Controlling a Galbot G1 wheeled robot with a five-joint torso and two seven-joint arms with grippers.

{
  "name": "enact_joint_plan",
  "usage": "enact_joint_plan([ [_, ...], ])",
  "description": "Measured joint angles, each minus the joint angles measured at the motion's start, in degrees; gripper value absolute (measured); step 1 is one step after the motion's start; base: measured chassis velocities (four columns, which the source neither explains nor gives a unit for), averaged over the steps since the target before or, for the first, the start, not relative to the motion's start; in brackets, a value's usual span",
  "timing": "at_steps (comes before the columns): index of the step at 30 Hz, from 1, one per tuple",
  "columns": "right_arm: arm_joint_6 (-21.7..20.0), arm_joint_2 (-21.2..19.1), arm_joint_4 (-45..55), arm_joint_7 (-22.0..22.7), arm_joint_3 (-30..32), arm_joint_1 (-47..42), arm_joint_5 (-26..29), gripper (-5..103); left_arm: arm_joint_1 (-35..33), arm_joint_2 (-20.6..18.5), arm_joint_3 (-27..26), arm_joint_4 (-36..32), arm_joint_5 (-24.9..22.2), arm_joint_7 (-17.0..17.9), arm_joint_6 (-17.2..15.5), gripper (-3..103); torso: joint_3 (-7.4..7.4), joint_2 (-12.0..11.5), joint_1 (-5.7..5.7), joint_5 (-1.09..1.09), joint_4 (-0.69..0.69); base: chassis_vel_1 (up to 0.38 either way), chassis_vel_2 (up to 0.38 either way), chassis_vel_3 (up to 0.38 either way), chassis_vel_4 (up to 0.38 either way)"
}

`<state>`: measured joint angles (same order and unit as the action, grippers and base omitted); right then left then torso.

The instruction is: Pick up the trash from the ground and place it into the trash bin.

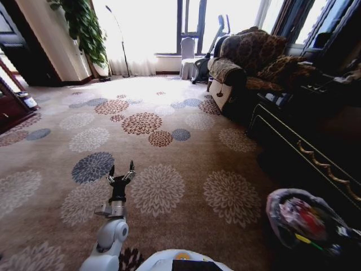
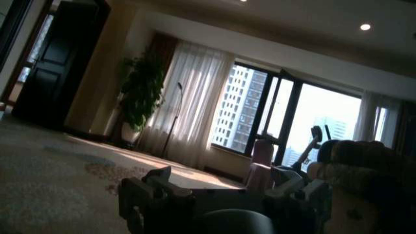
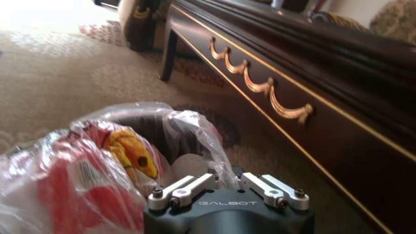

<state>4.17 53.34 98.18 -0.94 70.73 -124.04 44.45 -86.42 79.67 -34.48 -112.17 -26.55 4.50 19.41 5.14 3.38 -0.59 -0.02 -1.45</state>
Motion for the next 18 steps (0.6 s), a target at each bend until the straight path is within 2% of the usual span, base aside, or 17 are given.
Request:
enact_joint_plan([
  [5, -1.88, 0.75, -2.71, -0.18, -3.45, 4.42, 0.32, 0, 0.94, 0.35, 0.16, 0.16, -0.06, 0.27, -0.61, 100, 0.0, -0.01, 0.0, 0.07, -0.06, 0.0, 0.0, 0.0, 0.0],
  [6, -2.45, 0.7, -3.68, -0.14, -4.12, 5.36, 1.44, 0, 1.27, 0.35, 0.09, -0.15, -0.08, 0.36, -0.98, 100, 0.0, -0.01, 0.0, 0.01, -0.09, 0.0, 0.0, 0.0, 0.0],
  [10, -4.01, 1.11, -4.72, 0.02, -6.03, 6.2, 4.61, 0, 1.82, 0.17, -0.07, -0.23, -0.09, 0.5, -1.44, 100, 0.01, -0.01, 0.0, -0.01, -0.03, 0.0, 0.0, 0.0, 0.0],
  [11, -4.14, 1.42, -5.22, 0.04, -6.64, 6.79, 4.72, 0, 2.04, 0.19, -0.05, -0.09, -0.09, 0.58, -1.52, 100, 0.0, 0.0, 0.0, -0.09, -0.01, 0.0, 0.0, 0.0, 0.0],
  [14, -4.05, 1.65, -6.41, 0.1, -7.3, 7.57, 4.33, 0, 2.08, 0.3, 0.04, 0.19, 0.02, 0.68, -1.57, 100, 0.0, 0.0, 0.0, -0.14, 0.01, 0.0, 0.0, 0.0, 0.0],
  [17, -3.88, 1.57, -7.3, 0.11, -7.78, 7.8, 4.15, 0, 1.79, 0.41, 0.07, 0.21, 0.19, 0.69, -1.57, 100, -0.01, 0.0, 0.0, -0.13, -0.01, 0.0, 0.0, 0.0, 0.0],
  [18, -3.88, 1.58, -7.41, 0.12, -7.92, 7.82, 4.25, 0, 1.59, 0.47, 0.07, 0.24, 0.26, 0.69, -1.56, 100, 0.0, 0.0, 0.0, -0.06, -0.02, 0.0, 0.0, 0.0, 0.0],
])
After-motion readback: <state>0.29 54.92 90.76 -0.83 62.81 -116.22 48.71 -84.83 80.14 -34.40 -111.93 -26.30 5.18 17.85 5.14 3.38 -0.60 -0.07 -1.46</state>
